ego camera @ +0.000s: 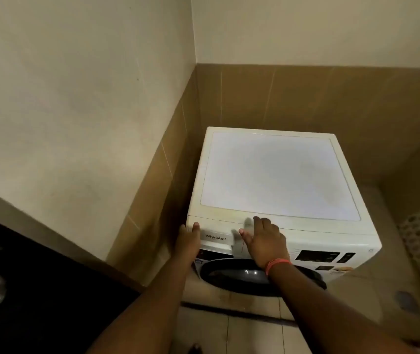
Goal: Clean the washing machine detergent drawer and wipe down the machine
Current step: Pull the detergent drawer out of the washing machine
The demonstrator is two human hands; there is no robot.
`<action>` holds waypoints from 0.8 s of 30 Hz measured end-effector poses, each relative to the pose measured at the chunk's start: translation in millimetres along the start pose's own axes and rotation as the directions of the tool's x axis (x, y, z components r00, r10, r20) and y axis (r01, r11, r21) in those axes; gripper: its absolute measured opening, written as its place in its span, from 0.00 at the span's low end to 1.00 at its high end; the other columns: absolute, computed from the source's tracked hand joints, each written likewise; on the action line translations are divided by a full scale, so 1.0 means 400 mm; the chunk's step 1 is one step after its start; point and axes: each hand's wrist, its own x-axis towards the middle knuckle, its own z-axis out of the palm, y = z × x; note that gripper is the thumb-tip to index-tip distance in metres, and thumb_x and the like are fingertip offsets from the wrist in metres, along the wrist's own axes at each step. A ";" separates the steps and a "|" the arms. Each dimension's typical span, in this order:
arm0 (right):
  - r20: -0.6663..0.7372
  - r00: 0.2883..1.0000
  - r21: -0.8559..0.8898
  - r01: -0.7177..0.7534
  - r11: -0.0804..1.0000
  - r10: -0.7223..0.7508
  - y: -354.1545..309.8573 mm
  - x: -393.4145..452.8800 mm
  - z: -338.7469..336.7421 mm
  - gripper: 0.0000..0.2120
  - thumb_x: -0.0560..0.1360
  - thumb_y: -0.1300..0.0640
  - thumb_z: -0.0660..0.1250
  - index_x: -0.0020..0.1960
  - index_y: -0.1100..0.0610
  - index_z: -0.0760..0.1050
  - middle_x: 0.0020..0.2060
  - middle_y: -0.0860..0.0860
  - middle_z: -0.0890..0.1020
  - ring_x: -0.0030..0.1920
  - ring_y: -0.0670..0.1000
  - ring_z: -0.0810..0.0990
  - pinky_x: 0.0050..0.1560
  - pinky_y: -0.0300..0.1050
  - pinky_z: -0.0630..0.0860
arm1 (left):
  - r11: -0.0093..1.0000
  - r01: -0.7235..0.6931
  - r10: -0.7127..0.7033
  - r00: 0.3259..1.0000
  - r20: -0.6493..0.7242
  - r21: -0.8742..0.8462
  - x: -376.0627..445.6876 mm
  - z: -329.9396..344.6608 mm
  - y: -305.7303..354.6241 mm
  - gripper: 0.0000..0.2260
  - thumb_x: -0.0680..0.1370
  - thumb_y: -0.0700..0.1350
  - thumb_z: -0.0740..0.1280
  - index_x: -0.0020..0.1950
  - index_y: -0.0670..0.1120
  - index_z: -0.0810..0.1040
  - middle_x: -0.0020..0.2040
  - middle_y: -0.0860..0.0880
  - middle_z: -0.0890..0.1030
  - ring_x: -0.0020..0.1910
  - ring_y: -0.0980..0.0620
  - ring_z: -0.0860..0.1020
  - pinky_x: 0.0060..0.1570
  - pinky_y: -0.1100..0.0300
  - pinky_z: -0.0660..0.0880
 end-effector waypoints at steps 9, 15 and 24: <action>0.457 0.805 0.803 -0.556 0.214 0.377 -0.138 0.020 0.175 0.27 0.78 0.38 0.59 0.63 0.61 0.65 0.53 0.57 0.78 0.51 0.55 0.77 0.57 0.54 0.74 | 0.787 0.366 -0.266 0.928 0.262 -0.496 0.107 0.004 -0.071 0.28 0.81 0.57 0.60 0.75 0.42 0.62 0.71 0.38 0.70 0.68 0.40 0.72 0.64 0.44 0.72; 0.581 0.728 0.813 -0.494 -0.309 0.364 -0.170 0.070 0.250 0.22 0.79 0.40 0.60 0.61 0.58 0.72 0.56 0.58 0.80 0.57 0.55 0.80 0.59 0.55 0.77 | 0.680 0.443 -0.276 0.893 0.356 -0.585 0.165 0.028 -0.085 0.32 0.81 0.60 0.60 0.78 0.43 0.57 0.73 0.34 0.66 0.71 0.37 0.68 0.69 0.45 0.68; 0.622 0.700 0.778 -0.505 -0.374 0.351 -0.142 0.101 0.280 0.21 0.76 0.39 0.66 0.49 0.58 0.75 0.55 0.58 0.80 0.57 0.56 0.80 0.60 0.53 0.78 | 0.594 0.480 -0.249 0.872 0.421 -0.645 0.207 0.057 -0.095 0.35 0.77 0.65 0.61 0.75 0.42 0.62 0.69 0.33 0.70 0.67 0.38 0.72 0.68 0.45 0.70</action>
